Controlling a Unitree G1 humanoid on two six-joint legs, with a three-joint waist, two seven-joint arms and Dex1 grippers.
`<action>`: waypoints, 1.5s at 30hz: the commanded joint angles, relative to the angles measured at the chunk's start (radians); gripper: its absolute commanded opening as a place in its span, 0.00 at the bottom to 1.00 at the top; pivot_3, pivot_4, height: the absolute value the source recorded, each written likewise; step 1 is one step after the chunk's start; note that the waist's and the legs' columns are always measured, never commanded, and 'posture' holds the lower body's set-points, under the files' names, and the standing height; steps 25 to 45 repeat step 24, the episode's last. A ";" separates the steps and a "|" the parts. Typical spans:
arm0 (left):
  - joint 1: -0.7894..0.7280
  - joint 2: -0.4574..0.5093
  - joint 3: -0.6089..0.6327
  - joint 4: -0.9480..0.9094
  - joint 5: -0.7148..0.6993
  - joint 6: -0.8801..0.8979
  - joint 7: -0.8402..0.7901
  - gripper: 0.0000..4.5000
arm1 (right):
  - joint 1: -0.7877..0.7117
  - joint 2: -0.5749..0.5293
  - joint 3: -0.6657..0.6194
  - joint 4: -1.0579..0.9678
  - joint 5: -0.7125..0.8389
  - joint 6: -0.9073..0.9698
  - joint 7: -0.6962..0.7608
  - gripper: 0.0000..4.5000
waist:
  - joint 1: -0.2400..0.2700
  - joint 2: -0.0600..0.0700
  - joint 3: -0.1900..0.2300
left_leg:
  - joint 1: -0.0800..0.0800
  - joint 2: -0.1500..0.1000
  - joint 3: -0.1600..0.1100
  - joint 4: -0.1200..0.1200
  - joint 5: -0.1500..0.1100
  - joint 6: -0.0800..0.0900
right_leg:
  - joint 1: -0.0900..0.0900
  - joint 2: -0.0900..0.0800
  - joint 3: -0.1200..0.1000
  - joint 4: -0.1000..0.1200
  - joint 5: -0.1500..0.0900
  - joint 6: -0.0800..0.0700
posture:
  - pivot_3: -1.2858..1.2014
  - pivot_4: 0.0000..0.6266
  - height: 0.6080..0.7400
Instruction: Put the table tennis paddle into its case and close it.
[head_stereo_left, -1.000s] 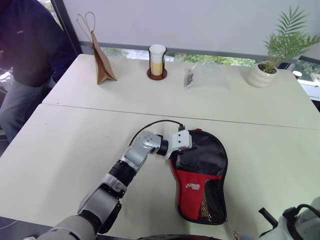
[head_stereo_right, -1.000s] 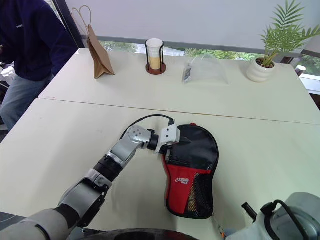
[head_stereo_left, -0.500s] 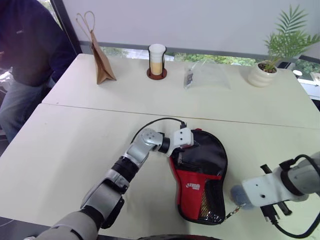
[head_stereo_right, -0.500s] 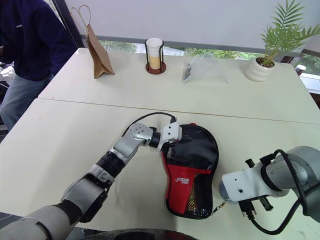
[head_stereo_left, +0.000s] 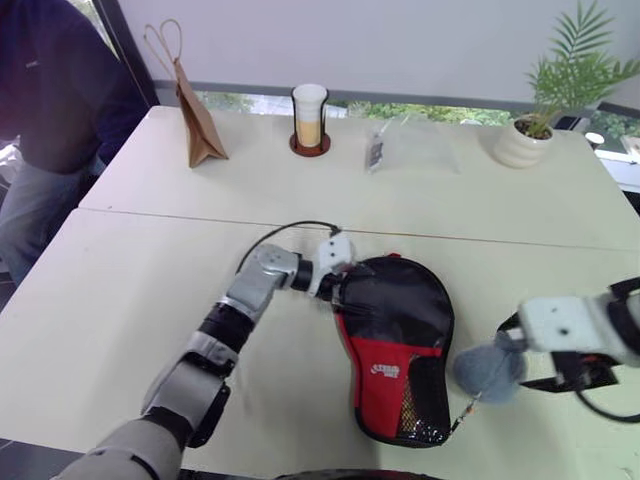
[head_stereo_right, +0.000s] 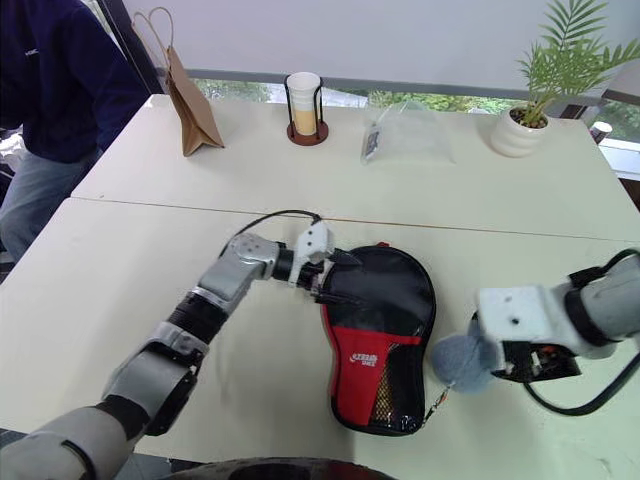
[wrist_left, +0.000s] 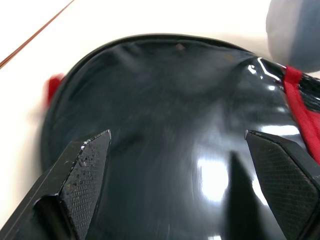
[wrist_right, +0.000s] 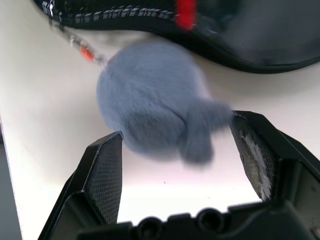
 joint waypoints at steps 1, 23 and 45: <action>-0.022 0.055 0.072 -0.152 -0.092 0.064 -0.043 1.00 | -0.057 -0.048 -0.126 0.041 0.153 0.100 0.023 0.80 | 0.000 0.002 0.003 | 0.000 0.000 0.000 0.000 0.000 0.000 | 0.000 0.000 0.000 0.000 0.000 0.000 | 0.52 0.24 1.00; 0.168 0.553 0.393 -0.751 -0.531 0.573 -0.029 1.00 | -0.233 0.069 -0.139 0.032 0.521 0.566 -0.287 0.80 | 0.002 0.005 0.010 | -0.006 0.000 0.000 0.000 0.001 -0.002 | -0.006 -0.001 0.000 0.001 0.000 0.000 | 0.52 0.24 1.00; 0.176 0.564 0.399 -0.765 -0.549 0.585 -0.025 1.00 | -0.233 0.069 -0.138 0.032 0.525 0.569 -0.296 0.80 | 0.002 0.005 0.010 | -0.007 0.000 0.000 0.000 0.001 -0.002 | -0.007 -0.001 0.000 0.001 0.000 -0.001 | 0.52 0.24 1.00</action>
